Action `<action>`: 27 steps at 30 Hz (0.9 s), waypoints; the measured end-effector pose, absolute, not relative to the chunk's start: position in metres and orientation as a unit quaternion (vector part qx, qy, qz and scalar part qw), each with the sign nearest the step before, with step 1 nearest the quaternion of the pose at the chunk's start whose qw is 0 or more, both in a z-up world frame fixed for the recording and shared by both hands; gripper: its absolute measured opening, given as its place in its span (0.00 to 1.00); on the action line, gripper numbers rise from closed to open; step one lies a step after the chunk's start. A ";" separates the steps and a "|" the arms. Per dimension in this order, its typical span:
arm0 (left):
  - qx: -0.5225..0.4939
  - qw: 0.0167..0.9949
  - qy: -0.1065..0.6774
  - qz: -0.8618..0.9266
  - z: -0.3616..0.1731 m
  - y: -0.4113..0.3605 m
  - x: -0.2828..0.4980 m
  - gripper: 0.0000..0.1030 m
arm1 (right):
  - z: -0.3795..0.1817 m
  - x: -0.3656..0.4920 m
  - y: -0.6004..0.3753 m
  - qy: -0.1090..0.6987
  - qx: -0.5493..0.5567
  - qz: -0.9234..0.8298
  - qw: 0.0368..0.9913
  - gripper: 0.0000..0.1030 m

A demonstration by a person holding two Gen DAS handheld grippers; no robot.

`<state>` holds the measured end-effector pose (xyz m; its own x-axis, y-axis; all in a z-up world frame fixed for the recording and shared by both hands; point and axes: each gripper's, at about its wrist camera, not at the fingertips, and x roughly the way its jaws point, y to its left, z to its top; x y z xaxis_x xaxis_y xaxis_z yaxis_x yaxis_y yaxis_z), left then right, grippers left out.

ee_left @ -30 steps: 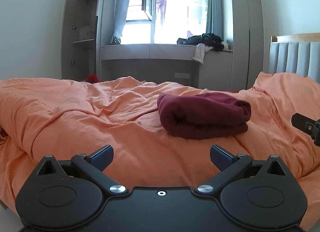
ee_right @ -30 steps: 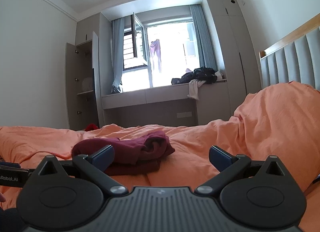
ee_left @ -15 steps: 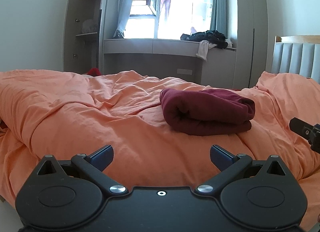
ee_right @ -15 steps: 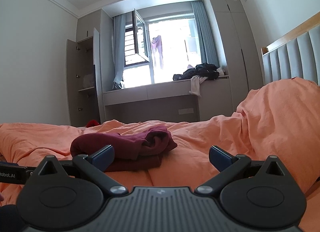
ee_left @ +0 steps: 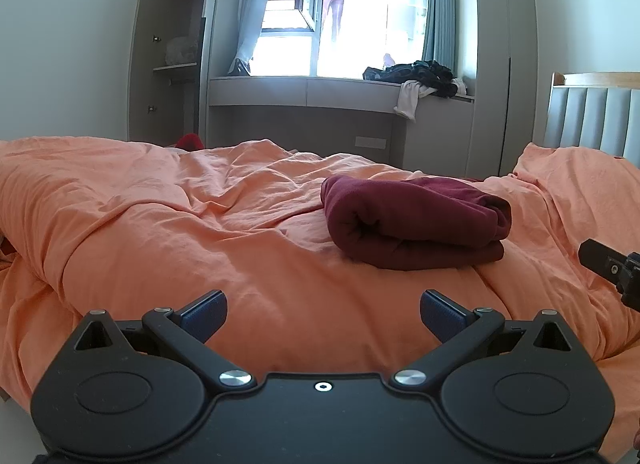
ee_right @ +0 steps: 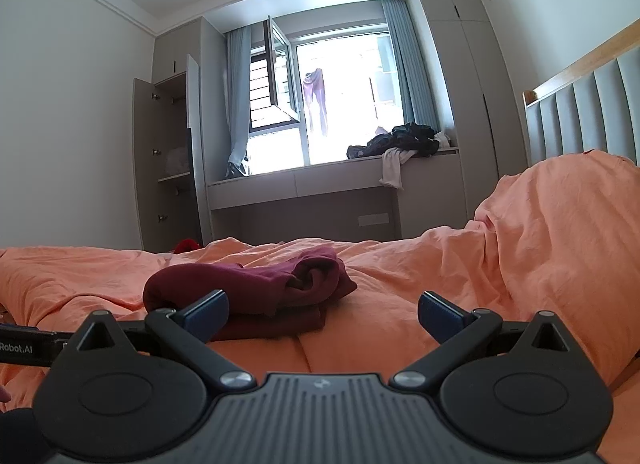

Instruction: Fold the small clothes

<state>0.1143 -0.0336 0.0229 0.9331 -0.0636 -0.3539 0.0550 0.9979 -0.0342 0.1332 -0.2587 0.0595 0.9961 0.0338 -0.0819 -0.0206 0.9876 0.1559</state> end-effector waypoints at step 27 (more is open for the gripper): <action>-0.012 0.983 0.181 -0.029 0.021 -0.034 0.114 1.00 | 0.058 0.135 -0.264 0.045 0.073 0.015 0.996 1.00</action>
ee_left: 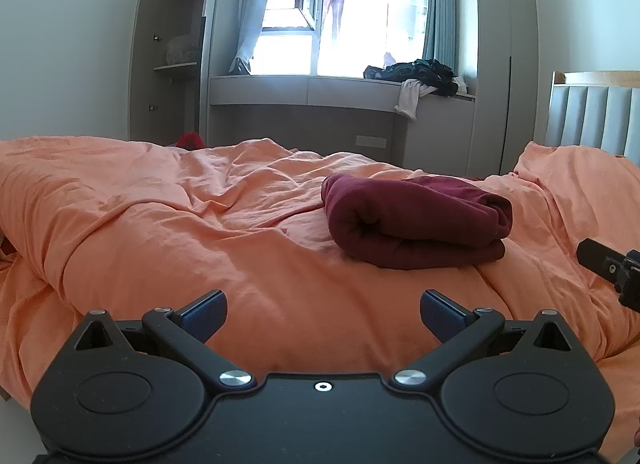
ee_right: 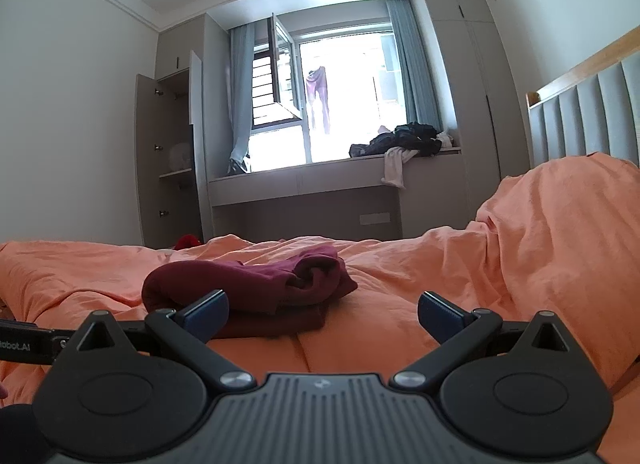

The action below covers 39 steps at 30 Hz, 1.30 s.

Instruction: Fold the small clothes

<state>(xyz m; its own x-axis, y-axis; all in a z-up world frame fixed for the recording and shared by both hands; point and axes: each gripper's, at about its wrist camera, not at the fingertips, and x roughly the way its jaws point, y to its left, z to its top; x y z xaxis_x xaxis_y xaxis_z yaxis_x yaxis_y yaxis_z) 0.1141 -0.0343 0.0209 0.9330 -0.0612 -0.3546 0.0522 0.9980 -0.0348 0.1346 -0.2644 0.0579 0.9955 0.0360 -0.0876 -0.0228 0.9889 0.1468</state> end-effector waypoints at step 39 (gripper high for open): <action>0.029 0.982 0.188 0.012 0.023 -0.044 0.116 1.00 | 0.055 0.138 -0.265 0.061 0.071 0.033 0.995 1.00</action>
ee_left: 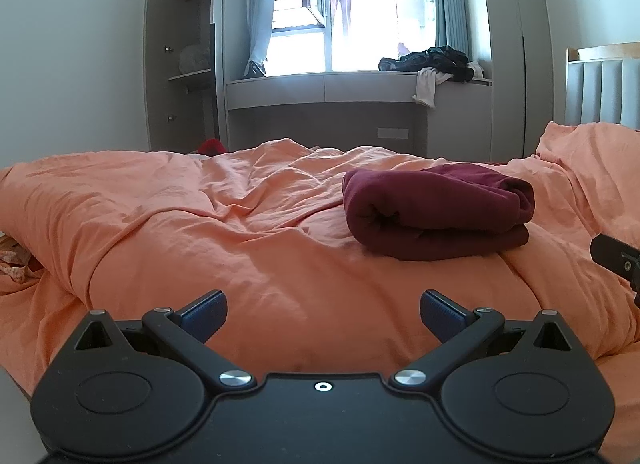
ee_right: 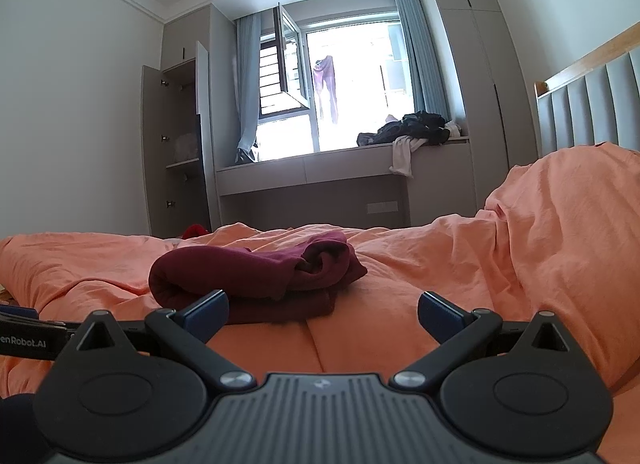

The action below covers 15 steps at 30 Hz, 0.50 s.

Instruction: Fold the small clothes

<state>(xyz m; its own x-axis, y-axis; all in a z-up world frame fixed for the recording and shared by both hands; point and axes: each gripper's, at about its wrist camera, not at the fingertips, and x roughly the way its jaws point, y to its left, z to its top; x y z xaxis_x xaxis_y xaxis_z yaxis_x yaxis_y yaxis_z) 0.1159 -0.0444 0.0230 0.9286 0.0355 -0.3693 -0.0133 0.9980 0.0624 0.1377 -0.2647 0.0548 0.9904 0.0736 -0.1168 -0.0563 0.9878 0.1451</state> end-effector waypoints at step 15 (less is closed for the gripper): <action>0.027 0.981 0.192 0.012 0.023 -0.043 0.117 1.00 | 0.053 0.140 -0.263 0.061 0.067 0.037 0.995 1.00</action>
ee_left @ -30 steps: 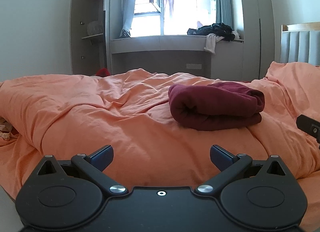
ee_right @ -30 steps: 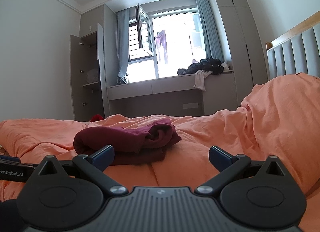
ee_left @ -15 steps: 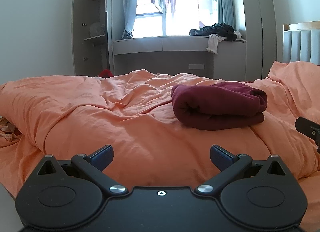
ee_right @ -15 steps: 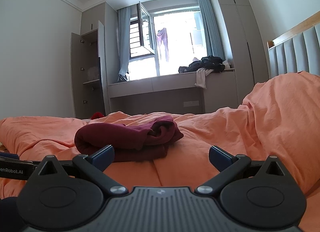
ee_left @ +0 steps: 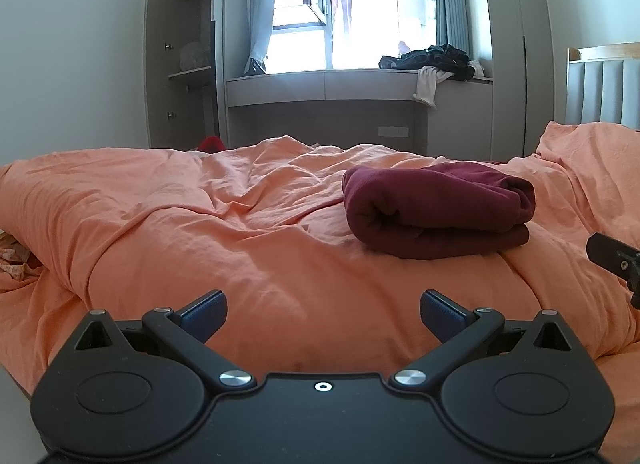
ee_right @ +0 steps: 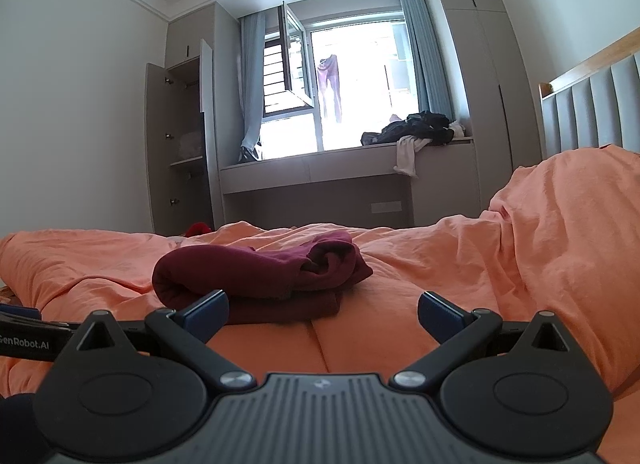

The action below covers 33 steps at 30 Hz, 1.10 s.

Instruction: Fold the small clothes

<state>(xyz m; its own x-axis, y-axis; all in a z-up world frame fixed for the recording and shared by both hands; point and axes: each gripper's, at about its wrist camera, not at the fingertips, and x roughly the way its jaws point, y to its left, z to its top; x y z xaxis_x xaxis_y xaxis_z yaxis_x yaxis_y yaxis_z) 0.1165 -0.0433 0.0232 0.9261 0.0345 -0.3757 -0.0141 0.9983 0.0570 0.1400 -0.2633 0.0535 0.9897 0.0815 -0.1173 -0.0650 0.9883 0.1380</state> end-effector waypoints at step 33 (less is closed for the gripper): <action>0.029 0.981 0.192 0.009 0.022 -0.042 0.116 1.00 | 0.054 0.136 -0.263 0.061 0.074 0.036 0.995 1.00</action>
<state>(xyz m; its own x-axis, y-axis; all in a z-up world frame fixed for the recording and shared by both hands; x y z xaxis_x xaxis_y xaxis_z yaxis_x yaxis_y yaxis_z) 0.1162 -0.0418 0.0225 0.9261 0.0283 -0.3763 -0.0057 0.9981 0.0609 0.1359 -0.2625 0.0544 0.9899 0.0815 -0.1162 -0.0634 0.9864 0.1514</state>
